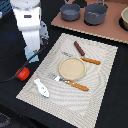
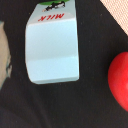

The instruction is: Interact with the objects in diverse but meaningful ways.

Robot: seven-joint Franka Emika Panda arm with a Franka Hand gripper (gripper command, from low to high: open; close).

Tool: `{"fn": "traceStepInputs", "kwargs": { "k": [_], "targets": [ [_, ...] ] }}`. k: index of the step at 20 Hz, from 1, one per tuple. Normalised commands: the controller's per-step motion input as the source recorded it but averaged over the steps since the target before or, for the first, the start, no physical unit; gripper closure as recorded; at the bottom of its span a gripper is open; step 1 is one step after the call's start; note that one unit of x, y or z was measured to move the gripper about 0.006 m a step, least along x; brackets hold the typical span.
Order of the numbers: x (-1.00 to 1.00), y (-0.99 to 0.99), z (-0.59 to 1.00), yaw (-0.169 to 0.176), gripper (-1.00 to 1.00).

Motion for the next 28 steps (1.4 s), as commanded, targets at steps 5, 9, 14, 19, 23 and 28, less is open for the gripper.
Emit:
{"fn": "traceStepInputs", "kwargs": {
  "k": [5,9,14,19,23,28],
  "targets": [
    [-0.52,0.14,-0.25,0.075,-1.00],
    [-0.52,0.04,-0.27,0.061,-1.00],
    [-0.39,-0.05,-0.22,0.017,-1.00],
    [-0.13,-0.17,-0.11,0.000,-1.00],
    [-0.14,-0.14,-0.15,0.000,-1.00],
    [-0.23,-0.01,-0.25,0.000,-1.00]
  ]
}}
